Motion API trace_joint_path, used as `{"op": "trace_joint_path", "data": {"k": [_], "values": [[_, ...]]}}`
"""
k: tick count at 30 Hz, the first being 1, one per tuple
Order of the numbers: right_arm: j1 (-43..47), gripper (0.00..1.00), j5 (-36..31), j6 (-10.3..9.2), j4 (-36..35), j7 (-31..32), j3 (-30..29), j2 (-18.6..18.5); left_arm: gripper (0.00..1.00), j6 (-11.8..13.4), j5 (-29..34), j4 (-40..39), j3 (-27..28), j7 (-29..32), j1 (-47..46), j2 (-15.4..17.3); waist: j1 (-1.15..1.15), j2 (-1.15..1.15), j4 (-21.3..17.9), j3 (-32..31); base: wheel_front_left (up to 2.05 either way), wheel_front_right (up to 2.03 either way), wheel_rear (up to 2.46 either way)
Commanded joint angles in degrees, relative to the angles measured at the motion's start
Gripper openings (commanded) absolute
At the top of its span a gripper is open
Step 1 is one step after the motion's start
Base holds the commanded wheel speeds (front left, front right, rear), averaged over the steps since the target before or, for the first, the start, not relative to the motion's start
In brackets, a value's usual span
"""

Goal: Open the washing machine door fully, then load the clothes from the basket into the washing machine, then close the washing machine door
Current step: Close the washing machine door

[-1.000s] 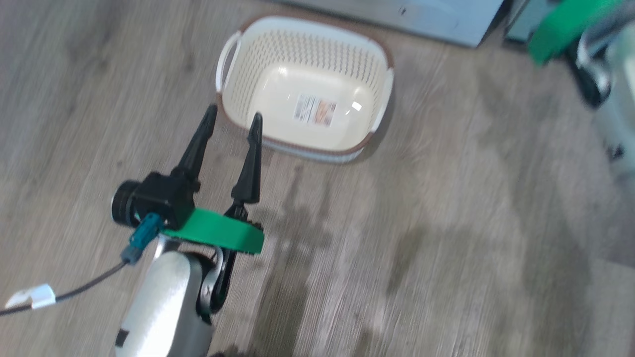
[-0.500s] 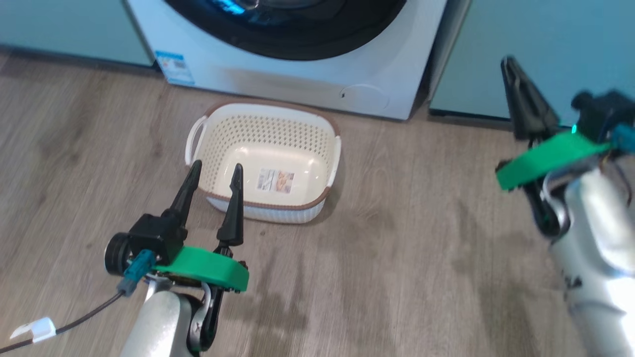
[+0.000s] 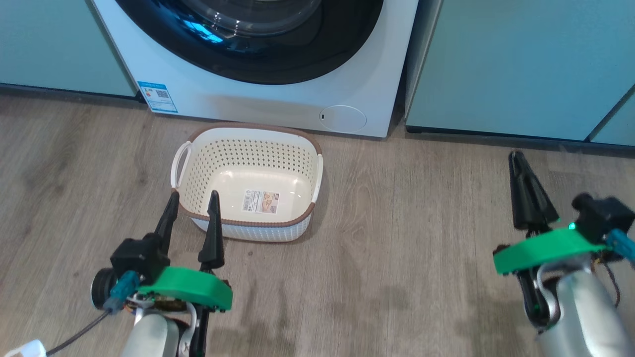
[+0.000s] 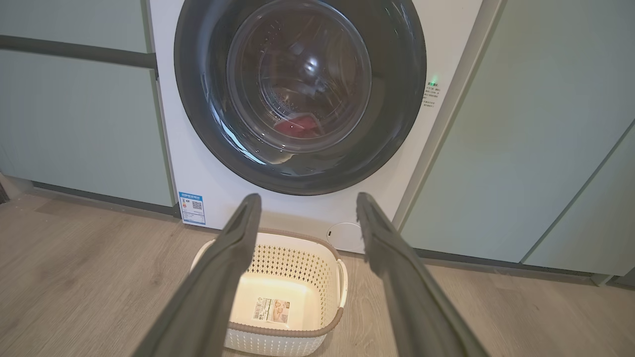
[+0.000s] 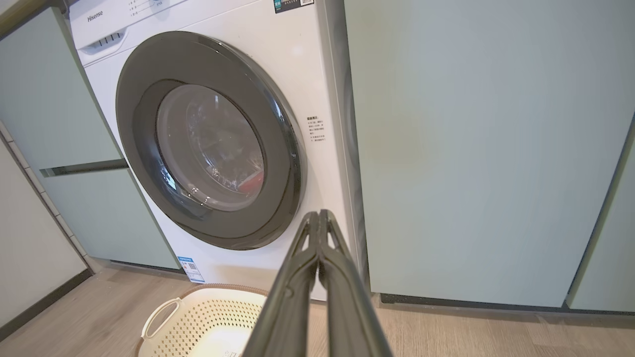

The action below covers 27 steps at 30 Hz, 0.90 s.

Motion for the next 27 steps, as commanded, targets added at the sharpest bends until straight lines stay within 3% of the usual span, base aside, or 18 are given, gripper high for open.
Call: {"op": "trace_joint_path", "data": {"k": [1,5,6,7,27], "values": [[0.28,0.0,-0.73,-0.01,-2.87,-0.36,0.7,0.78,1.0,0.57,0.54,-2.2,2.05,-0.56,-0.85,0.55,0.0,0.0,-0.25,-0.15,0.0,0.0,0.0],[3.65,0.0,-1.39,-0.01,-4.04,-0.36,-1.29,1.82,1.0,0.82,1.24,-2.04,2.42,-0.56,-0.02,0.55,0.0,0.0,-0.24,-0.73,0.0,0.0,0.0],[4.33,0.43,-1.4,-0.01,-4.22,-0.36,-1.55,1.98,1.0,0.95,1.37,-1.97,2.51,-0.56,0.17,0.55,0.0,0.0,-0.24,-0.92,0.0,0.0,0.0],[4.98,1.0,-0.99,-0.01,-4.23,-0.36,-1.72,2.11,1.0,1.04,1.47,-1.9,2.59,-0.56,0.38,0.55,0.0,0.0,-0.24,-1.09,0.0,0.0,0.0],[7.41,1.0,-0.01,-0.01,-4.33,-0.36,-1.56,2.42,1.0,1.3,2.25,-1.1,2.42,-0.56,1.15,0.55,0.0,0.0,0.28,-1.54,0.0,0.0,0.0]]}}
